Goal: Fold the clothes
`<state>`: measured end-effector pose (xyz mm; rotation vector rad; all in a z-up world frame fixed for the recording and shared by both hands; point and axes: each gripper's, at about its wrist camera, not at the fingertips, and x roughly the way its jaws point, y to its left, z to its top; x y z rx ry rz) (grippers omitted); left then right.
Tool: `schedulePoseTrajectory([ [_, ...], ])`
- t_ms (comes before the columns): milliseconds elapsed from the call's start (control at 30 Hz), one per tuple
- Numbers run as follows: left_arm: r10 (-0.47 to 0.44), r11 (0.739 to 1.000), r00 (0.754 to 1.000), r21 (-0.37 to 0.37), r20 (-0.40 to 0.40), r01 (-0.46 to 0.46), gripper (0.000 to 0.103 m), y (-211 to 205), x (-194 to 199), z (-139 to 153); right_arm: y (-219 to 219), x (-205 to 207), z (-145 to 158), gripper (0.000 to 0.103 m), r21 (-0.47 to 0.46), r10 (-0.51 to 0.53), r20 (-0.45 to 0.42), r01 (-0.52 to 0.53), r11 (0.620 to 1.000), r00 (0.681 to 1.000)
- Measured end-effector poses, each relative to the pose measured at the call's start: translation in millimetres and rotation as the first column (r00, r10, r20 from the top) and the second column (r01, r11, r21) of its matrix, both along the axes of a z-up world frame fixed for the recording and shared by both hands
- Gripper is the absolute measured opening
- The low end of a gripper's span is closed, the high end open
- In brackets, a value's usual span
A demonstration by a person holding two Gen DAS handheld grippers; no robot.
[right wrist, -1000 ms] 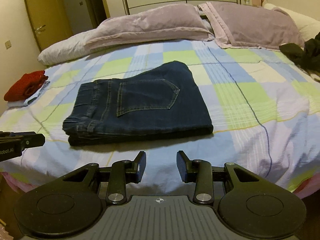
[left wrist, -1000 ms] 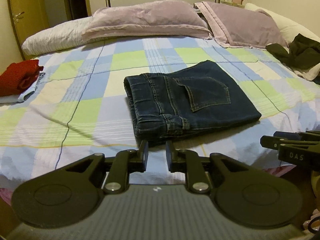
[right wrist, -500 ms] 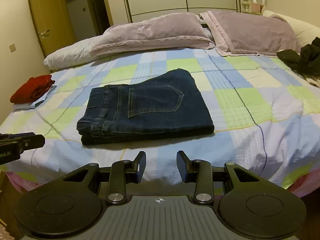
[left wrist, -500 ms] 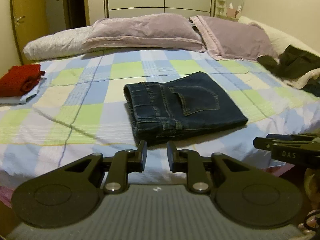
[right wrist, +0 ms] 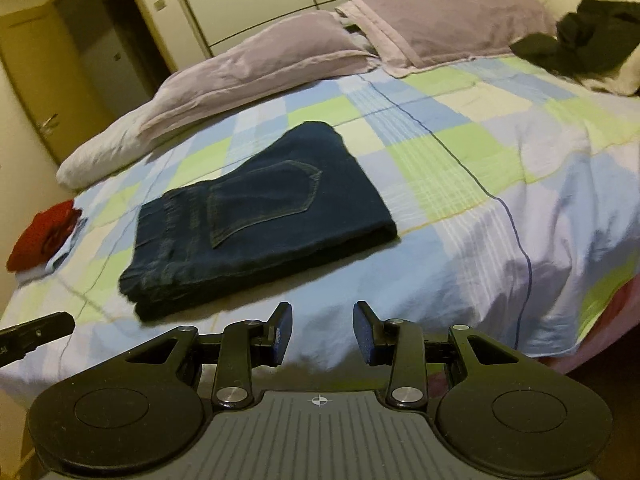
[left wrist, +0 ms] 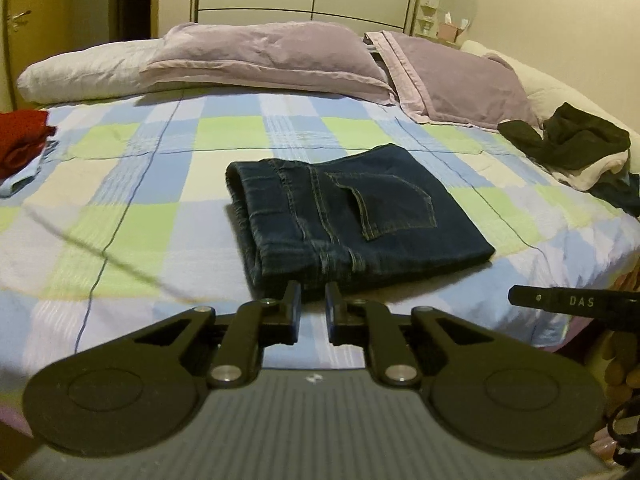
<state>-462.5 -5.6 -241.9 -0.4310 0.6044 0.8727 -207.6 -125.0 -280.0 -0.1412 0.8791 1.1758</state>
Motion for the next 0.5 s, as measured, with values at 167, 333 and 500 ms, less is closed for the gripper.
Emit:
schedulePoseTrajectory([
  [167, -0.017, 1.000, 1.000, 0.005, -0.017, 0.017, 0.010, 52, 28, -21, 36, 11, -11, 0.038, 0.023, -0.019, 0.056, 0.018, 1.000, 0.998],
  [333, -0.050, 0.996, 0.997, -0.079, -0.051, 0.046, 0.010, 105, 44, -59, 81, 14, -34, 0.037, 0.061, -0.031, 0.186, 0.020, 0.998, 0.982],
  [500, -0.089, 0.966, 0.996, -0.246, -0.019, 0.081, 0.010, 140, 40, -54, 114, -4, -50, 0.037, -0.125, 0.075, 0.338, -0.034, 0.992, 0.938],
])
